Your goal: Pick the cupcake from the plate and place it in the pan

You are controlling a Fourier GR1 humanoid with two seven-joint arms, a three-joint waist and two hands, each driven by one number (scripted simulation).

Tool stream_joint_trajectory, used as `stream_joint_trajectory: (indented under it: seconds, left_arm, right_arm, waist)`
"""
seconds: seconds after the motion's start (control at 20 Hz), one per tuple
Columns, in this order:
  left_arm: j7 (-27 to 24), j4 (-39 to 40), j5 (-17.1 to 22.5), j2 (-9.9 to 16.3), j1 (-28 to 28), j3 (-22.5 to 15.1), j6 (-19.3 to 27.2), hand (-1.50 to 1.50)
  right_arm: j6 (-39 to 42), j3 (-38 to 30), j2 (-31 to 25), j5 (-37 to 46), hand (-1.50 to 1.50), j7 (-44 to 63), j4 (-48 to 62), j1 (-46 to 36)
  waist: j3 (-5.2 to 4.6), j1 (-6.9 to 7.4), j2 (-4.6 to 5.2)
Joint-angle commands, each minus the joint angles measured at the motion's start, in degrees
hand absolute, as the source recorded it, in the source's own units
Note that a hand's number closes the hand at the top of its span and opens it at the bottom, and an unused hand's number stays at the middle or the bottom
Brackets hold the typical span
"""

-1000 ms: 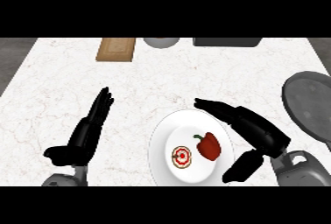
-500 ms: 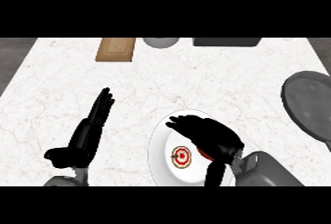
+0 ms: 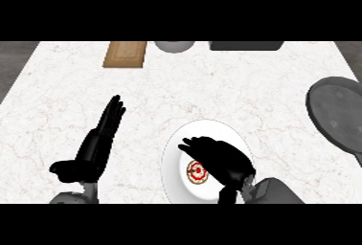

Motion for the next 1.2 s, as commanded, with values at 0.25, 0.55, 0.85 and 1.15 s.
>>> stream_joint_trajectory:
  seconds: [0.25, 0.55, 0.85, 1.15]
  left_arm:
    - [2.9, -2.6, -0.4, -0.3, 0.7, 2.7, -2.8, 0.00]
    - [-2.0, 0.0, -2.4, -1.5, 2.0, 2.6, -3.7, 0.00]
    - [-0.9, -3.8, -2.2, -1.4, 5.6, 2.5, -5.2, 0.00]
    - [1.1, -2.4, -4.0, -3.2, 1.3, 2.2, -3.0, 0.00]
  right_arm:
    - [1.3, -5.2, 6.8, 5.1, -1.50, -1.8, 3.9, 0.7]
    - [-1.4, -7.2, 10.3, 9.0, -1.50, -6.6, 13.5, -2.2]
    - [-0.1, -8.6, 12.3, 12.4, -1.50, -6.8, 17.6, -2.8]
    - [-4.8, -0.6, 11.2, 18.9, 1.50, -13.2, 21.3, -0.5]
  waist:
    - [0.01, 0.03, 0.00]
    - [0.00, 0.07, 0.05]
    - [0.00, 0.12, 0.01]
    - [0.01, 0.05, 0.02]
